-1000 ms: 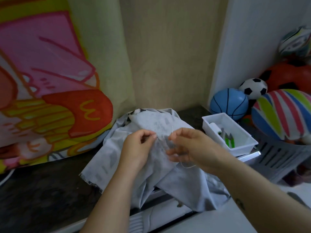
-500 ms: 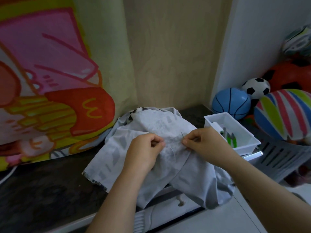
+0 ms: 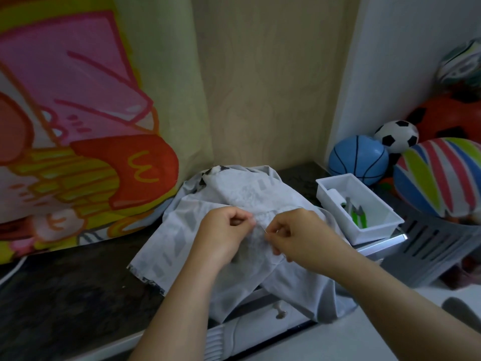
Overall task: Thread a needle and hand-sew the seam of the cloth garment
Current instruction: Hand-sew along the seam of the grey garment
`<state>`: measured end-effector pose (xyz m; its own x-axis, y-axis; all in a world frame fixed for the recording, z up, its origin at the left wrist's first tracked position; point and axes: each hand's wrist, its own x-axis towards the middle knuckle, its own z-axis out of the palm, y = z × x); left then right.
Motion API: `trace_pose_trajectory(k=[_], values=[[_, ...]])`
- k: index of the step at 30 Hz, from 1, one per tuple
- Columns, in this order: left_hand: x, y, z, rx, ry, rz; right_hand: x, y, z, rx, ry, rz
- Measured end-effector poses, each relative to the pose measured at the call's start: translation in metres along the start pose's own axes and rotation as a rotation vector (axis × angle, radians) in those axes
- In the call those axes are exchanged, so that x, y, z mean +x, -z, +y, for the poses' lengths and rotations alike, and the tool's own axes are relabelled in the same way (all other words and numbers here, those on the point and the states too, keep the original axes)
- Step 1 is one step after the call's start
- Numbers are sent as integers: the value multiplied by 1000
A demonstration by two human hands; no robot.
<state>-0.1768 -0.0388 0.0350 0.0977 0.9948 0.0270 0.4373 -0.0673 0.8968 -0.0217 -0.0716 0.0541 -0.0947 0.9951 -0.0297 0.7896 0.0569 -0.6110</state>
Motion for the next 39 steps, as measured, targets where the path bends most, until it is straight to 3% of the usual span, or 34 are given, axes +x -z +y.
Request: trace_pose_trajectory(k=[31, 36, 39], values=[[-7, -2, 6, 8, -86, -22, 4, -4, -3, 23, -48, 33], [-7, -8, 7, -21, -96, -16, 6, -1, -2, 453, -126, 51], [-3, -5, 6, -108, -36, 30, 3, 8, -3, 737, -127, -43]])
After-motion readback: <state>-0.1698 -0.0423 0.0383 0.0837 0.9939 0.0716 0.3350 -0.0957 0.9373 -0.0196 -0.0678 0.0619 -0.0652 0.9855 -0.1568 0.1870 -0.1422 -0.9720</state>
